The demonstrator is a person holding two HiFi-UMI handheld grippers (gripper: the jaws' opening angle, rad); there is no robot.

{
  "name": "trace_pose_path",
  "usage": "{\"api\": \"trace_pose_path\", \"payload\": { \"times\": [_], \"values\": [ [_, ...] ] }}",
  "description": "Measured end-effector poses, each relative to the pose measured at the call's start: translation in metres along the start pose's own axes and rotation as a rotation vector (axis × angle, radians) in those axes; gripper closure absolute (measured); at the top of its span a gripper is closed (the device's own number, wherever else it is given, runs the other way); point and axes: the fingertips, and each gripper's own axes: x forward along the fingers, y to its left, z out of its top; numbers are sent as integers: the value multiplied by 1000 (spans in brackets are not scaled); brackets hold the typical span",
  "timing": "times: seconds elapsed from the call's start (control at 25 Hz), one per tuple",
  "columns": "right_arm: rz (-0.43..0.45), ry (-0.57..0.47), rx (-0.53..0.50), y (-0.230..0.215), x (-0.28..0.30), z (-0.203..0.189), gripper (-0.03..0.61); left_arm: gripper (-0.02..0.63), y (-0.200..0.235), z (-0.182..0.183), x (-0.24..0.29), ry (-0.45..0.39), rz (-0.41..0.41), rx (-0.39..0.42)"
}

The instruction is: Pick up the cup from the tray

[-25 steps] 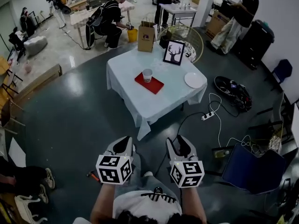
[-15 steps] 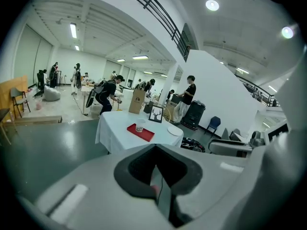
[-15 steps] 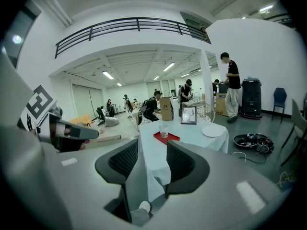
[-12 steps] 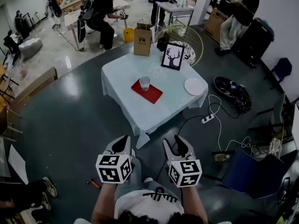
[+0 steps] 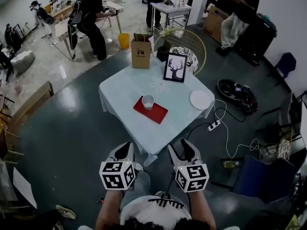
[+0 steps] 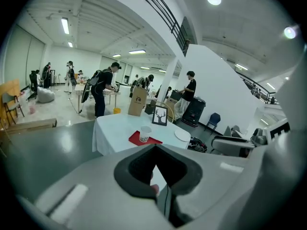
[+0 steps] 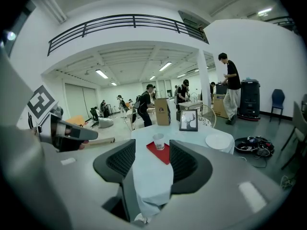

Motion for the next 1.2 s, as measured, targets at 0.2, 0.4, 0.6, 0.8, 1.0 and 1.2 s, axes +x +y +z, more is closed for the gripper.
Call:
{"api": "trace_pose_path", "payload": {
  "times": [0.2, 0.4, 0.6, 0.8, 1.0, 1.2],
  "values": [
    [-22, -9, -2, 1, 40, 21, 325, 614, 20, 30, 26, 14, -30, 35],
    [-19, -53, -15, 11, 70, 48, 274, 614, 32, 56, 47, 19, -76, 84],
    [-36, -78, -21, 17, 94, 62, 241, 614, 43, 73, 64, 27, -108, 120],
    [-61, -53, -54, 13, 116, 63, 222, 614, 56, 80, 76, 35, -107, 142],
    [-51, -9, -38, 14, 138, 53, 215, 614, 62, 81, 92, 58, -115, 161],
    [-27, 14, -45, 10, 167, 52, 213, 614, 67, 88, 112, 46, -107, 164]
  ]
}}
